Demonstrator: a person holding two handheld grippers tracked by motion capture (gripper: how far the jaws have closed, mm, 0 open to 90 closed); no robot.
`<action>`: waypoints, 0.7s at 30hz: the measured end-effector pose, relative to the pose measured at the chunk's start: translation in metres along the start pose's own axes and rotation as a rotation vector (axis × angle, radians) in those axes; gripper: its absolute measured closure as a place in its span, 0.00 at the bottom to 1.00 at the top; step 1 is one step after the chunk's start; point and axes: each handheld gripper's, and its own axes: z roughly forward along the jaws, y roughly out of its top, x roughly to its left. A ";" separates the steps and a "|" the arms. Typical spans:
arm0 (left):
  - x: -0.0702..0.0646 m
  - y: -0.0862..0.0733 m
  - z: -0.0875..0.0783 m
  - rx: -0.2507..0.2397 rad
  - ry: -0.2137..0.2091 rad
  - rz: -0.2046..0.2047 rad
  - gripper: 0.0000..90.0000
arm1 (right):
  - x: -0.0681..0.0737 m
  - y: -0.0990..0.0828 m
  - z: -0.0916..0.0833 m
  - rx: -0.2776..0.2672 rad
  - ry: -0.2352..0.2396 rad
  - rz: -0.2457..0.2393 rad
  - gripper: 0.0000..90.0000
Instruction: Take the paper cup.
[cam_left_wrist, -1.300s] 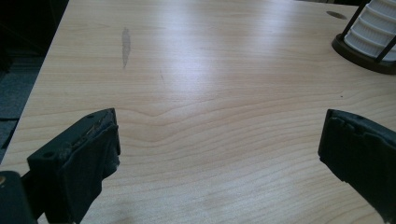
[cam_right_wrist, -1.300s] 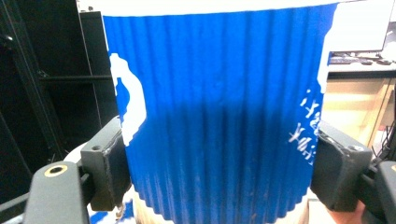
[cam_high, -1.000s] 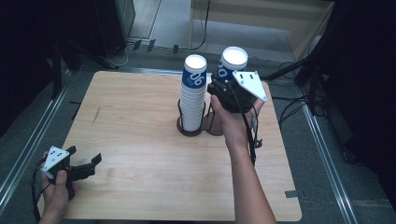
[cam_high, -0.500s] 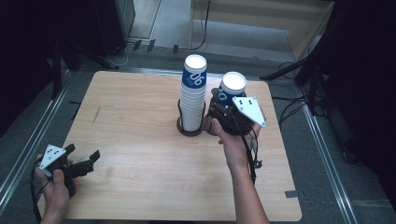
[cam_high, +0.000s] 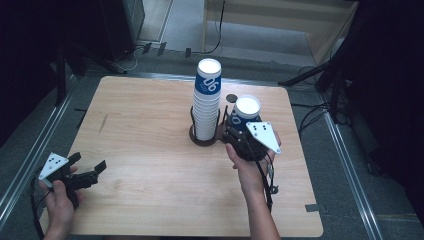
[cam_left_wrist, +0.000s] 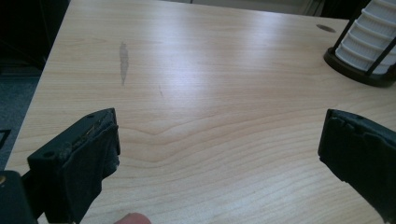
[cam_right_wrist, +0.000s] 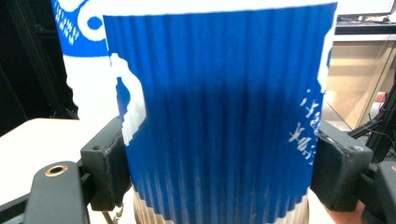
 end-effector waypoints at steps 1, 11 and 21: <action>-0.001 0.001 0.000 0.001 -0.015 -0.015 0.00 | 0.000 -0.003 -0.001 0.000 0.001 -0.005 0.22; -0.027 0.020 -0.007 0.001 -0.075 0.034 0.00 | 0.006 -0.035 -0.007 0.033 0.028 -0.018 0.22; -0.065 0.032 0.000 0.026 -0.148 0.097 0.00 | 0.014 -0.064 -0.011 0.064 0.058 -0.052 0.22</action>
